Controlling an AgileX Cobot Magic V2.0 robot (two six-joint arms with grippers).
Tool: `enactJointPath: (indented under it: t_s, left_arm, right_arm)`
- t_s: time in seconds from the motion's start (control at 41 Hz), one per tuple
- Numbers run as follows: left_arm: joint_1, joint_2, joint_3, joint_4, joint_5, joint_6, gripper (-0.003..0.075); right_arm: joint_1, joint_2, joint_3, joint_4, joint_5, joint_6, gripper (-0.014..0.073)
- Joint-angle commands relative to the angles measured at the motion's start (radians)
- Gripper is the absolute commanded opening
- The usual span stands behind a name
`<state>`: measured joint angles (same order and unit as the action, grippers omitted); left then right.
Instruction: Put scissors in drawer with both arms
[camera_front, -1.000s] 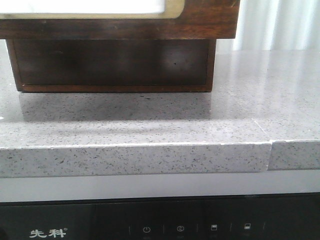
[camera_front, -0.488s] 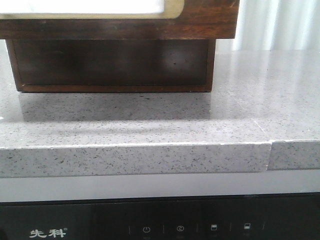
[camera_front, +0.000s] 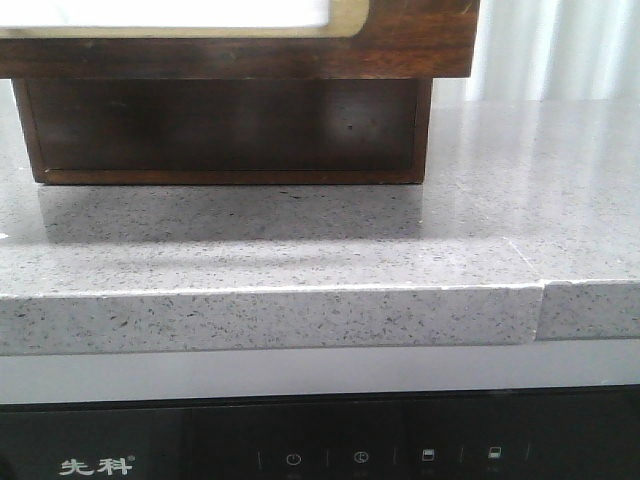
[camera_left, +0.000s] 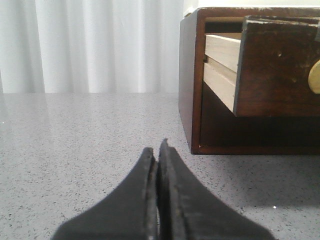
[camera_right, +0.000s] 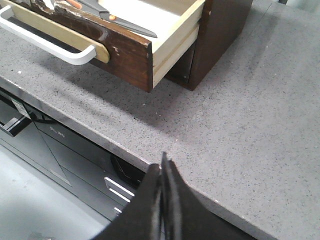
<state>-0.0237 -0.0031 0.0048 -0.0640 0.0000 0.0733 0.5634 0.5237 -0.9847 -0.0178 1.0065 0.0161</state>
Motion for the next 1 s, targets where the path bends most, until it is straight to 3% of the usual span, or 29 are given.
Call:
enactJointPath:
  t_s: [0.0, 0.512, 0.78, 0.976]
  left_arm:
    - [0.001, -0.018, 0.024, -0.001, -0.091, -0.001, -0.0020]
    - [0.001, -0.018, 0.024, -0.001, -0.091, -0.001, -0.0020]
    - [0.001, -0.018, 0.024, -0.001, -0.091, -0.001, -0.0020]
    - [0.001, -0.018, 0.024, -0.001, -0.091, -0.001, -0.0020]
  right_arm:
    - [-0.007, 0.006, -0.021, -0.012, -0.070, -0.002, -0.0067]
    - [-0.014, -0.010, 0.002, -0.030, -0.081, -0.003, -0.0067]
    - [-0.335, -0.226, 0.340, -0.065, -0.350, -0.006, -0.0067]
    - [-0.486, -0.415, 0.620, -0.059, -0.591, -0.005, -0.0067]
